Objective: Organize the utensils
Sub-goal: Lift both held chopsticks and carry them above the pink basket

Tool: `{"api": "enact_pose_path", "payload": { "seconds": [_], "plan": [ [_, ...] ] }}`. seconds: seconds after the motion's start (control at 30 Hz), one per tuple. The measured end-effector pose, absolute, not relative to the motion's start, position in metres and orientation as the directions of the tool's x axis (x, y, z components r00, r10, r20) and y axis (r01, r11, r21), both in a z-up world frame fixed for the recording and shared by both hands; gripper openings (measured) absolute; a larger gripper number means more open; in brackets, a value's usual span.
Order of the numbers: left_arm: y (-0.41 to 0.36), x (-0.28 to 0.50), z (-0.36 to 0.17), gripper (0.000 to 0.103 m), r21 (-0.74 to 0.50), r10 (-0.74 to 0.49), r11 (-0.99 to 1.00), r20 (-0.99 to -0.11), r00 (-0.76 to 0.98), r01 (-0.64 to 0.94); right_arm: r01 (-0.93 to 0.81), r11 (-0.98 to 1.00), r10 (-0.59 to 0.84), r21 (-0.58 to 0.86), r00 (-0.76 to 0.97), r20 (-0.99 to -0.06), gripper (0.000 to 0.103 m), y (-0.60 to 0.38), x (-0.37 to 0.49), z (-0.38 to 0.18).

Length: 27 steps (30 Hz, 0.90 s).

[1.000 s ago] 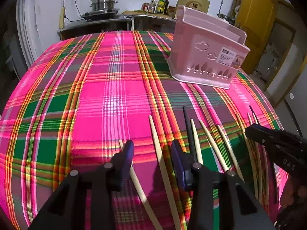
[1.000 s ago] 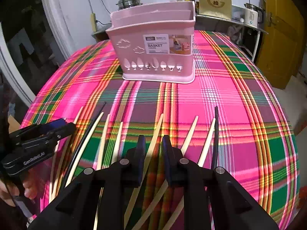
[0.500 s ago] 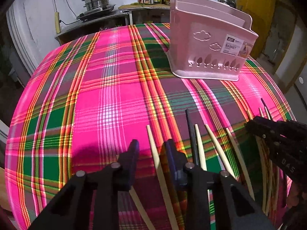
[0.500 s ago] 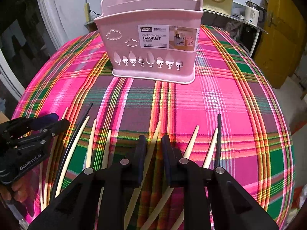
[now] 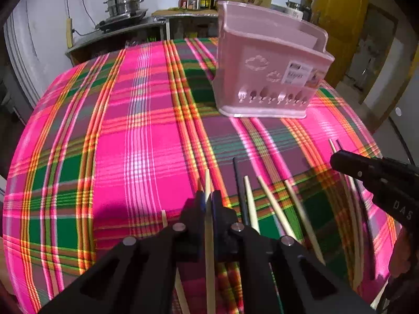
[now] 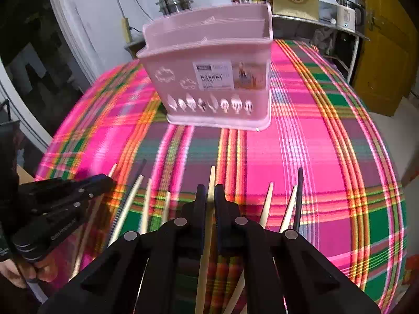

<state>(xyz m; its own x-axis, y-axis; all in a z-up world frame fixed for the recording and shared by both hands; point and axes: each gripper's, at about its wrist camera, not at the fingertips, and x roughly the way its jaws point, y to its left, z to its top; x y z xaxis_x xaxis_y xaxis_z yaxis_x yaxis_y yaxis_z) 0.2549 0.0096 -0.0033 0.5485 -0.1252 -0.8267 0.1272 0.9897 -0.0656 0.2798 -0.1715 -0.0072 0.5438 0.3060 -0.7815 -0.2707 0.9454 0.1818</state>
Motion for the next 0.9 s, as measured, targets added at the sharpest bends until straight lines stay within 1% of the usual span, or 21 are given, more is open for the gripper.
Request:
{"api": "enact_pose_path", "payload": {
  "seconds": [0.27,0.37,0.5,0.6,0.77,0.9],
  "plan": [
    [0.015,0.243,0.046,0.006,-0.086,-0.165,0.984,-0.765,0.622,0.156,-0.311,0.931,0.348,0.191,0.604,-0.717,0.005,-0.173,0.268,0.036],
    [0.019,0.238,0.056,0.006,-0.093,-0.174,0.983,-0.752,0.636,0.159,-0.318,0.932,0.342,0.175,0.607,-0.718,0.005,-0.172,0.265,0.041],
    [0.024,0.239,0.050,0.006,-0.109,-0.176,0.983,-0.764,0.620,0.145,-0.314,0.937,0.310,0.153,0.546,-0.779,0.006,-0.168,0.275,0.015],
    [0.027,0.239,0.046,0.006,-0.113,-0.174,0.984,-0.768,0.617,0.137,-0.324,0.932,0.310,0.160,0.489,-0.815,0.020,-0.165,0.280,-0.009],
    [0.027,0.238,0.047,0.006,-0.114,-0.178,0.983,-0.766,0.618,0.142,-0.320,0.937,0.281,0.141,0.448,-0.849,0.020,-0.157,0.290,-0.034],
    [0.027,0.240,0.045,0.006,-0.120,-0.184,0.982,-0.769,0.612,0.145,-0.327,0.940,0.248,0.099,0.452,-0.857,0.020,-0.148,0.296,-0.037]
  ]
}}
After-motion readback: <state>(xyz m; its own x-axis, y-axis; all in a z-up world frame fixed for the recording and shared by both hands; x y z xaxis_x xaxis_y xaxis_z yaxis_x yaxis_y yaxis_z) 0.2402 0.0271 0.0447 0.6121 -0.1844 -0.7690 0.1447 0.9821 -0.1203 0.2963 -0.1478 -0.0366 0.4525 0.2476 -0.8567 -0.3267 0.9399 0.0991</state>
